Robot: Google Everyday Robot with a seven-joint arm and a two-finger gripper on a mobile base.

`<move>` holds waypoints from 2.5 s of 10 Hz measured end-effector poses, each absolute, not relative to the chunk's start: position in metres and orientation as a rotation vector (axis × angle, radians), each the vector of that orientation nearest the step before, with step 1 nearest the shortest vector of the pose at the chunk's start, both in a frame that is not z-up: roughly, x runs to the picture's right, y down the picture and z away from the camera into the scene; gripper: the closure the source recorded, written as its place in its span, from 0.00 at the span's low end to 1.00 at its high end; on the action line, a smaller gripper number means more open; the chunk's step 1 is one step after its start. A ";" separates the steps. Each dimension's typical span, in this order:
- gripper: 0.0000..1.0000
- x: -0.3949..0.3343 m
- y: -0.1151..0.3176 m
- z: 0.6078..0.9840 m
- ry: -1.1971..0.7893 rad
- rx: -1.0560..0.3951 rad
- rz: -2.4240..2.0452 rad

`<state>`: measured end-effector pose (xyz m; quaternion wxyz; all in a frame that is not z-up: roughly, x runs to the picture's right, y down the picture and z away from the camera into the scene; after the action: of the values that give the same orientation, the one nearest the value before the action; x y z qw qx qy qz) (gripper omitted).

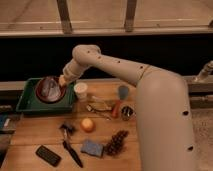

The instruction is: Stack bowls into tray

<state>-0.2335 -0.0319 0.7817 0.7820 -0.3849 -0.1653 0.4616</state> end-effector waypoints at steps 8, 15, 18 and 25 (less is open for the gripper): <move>1.00 -0.243 -0.015 0.826 -0.284 -0.871 1.014; 1.00 -0.230 -0.009 0.884 -0.172 -0.877 1.098; 1.00 -0.232 -0.011 0.897 -0.161 -0.877 1.115; 1.00 -0.227 -0.034 0.912 -0.175 -0.845 1.168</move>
<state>-0.2269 -0.0341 0.9125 0.7476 -0.3865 -0.0802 0.5341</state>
